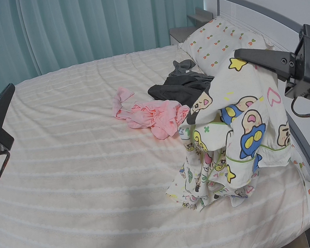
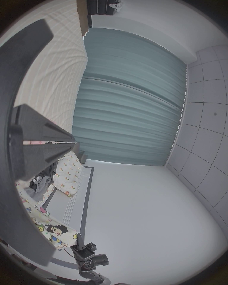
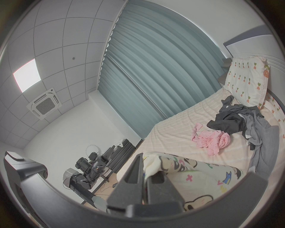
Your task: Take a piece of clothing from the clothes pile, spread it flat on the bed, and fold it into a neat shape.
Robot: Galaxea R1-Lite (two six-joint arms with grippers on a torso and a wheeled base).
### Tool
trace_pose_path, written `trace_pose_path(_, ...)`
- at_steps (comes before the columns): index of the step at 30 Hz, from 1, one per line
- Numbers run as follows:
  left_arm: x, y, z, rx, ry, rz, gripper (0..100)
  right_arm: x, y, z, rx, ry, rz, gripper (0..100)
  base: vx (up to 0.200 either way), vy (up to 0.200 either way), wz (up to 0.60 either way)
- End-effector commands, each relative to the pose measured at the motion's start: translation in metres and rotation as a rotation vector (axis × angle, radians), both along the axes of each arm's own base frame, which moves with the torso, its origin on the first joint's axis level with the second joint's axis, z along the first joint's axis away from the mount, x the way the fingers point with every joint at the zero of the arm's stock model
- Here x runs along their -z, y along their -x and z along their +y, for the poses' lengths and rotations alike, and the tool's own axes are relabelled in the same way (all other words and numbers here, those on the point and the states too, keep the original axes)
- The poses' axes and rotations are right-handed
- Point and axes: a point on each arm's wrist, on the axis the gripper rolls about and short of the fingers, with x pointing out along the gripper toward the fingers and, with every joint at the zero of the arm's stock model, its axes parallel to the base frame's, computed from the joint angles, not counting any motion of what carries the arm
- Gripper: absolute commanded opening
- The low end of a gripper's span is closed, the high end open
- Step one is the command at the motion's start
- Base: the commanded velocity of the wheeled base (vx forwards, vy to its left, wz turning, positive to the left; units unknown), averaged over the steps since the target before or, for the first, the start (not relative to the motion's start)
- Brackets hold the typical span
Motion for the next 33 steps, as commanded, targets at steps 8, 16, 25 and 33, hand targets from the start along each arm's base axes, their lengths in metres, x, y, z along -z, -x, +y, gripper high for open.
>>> trace_pose_path(8,0.123,-0.018,-0.056,0.311,-0.113,0.546,0,-0.006,0.025,0.014,-0.143,-0.012,-0.025,0,0.0,0.0,0.0)
trace_pose_path(16,0.157,-0.036,-0.074,0.378,-0.144,0.716,0,-0.007,0.032,0.019,-0.187,-0.016,-0.029,0,0.0,0.0,0.0)
trace_pose_path(25,0.165,-0.053,-0.074,0.527,-0.166,0.764,100,-0.006,0.041,0.024,-0.235,-0.012,-0.025,0,0.0,0.0,0.0)
trace_pose_path(33,0.163,-0.063,-0.052,0.777,-0.239,0.687,100,-0.004,0.047,0.024,-0.256,0.013,-0.002,0,0.0,0.0,0.0)
